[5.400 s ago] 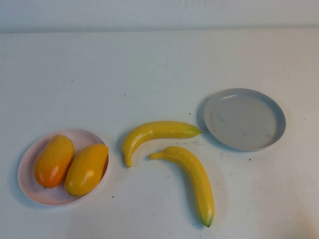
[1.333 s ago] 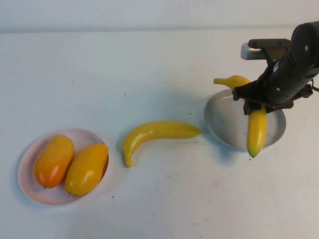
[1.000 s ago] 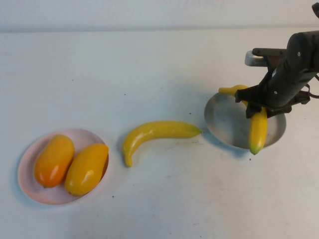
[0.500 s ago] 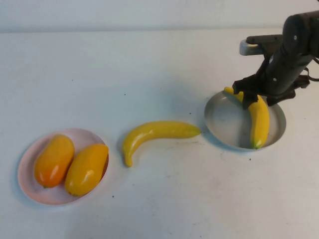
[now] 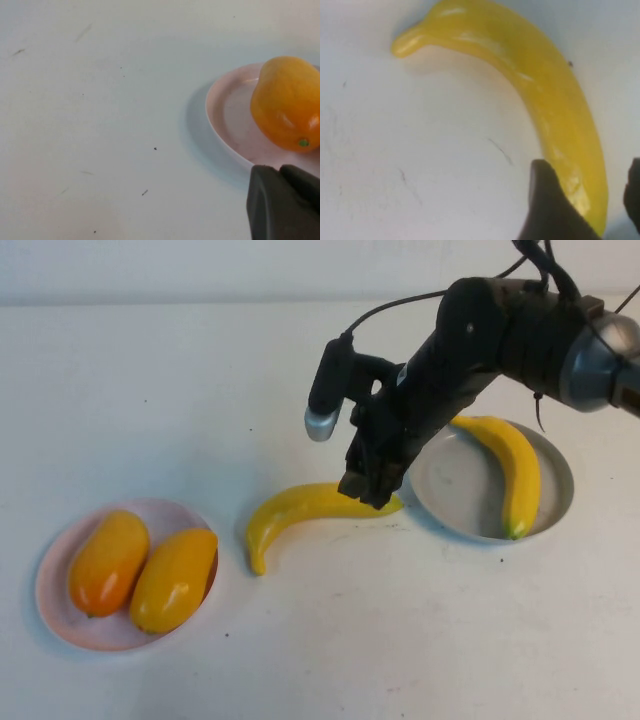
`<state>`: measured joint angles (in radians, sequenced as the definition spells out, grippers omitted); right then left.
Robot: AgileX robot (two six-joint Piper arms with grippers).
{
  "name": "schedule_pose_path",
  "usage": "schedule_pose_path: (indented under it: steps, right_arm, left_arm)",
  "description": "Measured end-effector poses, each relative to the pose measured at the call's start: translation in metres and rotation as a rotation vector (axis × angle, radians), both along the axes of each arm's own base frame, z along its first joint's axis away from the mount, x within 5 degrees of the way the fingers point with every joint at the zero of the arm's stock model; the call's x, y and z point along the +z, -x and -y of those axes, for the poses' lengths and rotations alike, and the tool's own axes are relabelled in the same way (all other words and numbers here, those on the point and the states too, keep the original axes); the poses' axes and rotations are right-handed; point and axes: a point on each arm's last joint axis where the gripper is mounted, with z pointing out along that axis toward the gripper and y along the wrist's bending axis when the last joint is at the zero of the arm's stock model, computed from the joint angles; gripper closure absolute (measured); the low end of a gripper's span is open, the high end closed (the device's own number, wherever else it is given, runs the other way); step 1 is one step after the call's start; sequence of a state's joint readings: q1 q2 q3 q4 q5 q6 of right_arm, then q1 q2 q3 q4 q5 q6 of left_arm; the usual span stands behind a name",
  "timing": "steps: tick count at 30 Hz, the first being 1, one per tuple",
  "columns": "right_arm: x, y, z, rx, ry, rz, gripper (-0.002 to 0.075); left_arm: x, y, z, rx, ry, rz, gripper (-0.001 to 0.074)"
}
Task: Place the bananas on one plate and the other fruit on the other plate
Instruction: Put another type of fruit in the right plate
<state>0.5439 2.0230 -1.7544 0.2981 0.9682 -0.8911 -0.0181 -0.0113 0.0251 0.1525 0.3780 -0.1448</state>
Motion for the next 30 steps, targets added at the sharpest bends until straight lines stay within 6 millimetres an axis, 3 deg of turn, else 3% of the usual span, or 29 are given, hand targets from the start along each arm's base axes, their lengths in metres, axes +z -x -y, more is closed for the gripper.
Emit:
schedule_pose_path:
  steps: [4, 9, 19, 25, 30]
  right_arm:
    - [-0.010, 0.000, -0.005, 0.133, 0.036, 0.035, 0.0377]
    - [-0.027, -0.010, -0.010, 0.154, 0.049, 0.053, 0.0267]
    - [-0.072, -0.028, -0.015, 0.159, 0.069, 0.079, 0.0247]
    - [-0.078, -0.035, -0.016, 0.156, 0.070, 0.079, 0.0263]
    - [-0.075, -0.036, -0.017, 0.092, 0.046, 0.050, 0.0414]
  left_arm:
    - [0.000, 0.000, 0.000, 0.000, 0.000, 0.000, 0.0734]
    - [0.000, 0.000, 0.000, 0.000, 0.000, 0.000, 0.0734]
    - [0.000, 0.000, 0.000, 0.000, 0.000, 0.000, 0.0734]
    - [0.000, 0.000, 0.000, 0.000, 0.000, 0.000, 0.0734]
    - [0.000, 0.000, 0.000, 0.000, 0.000, 0.000, 0.0734]
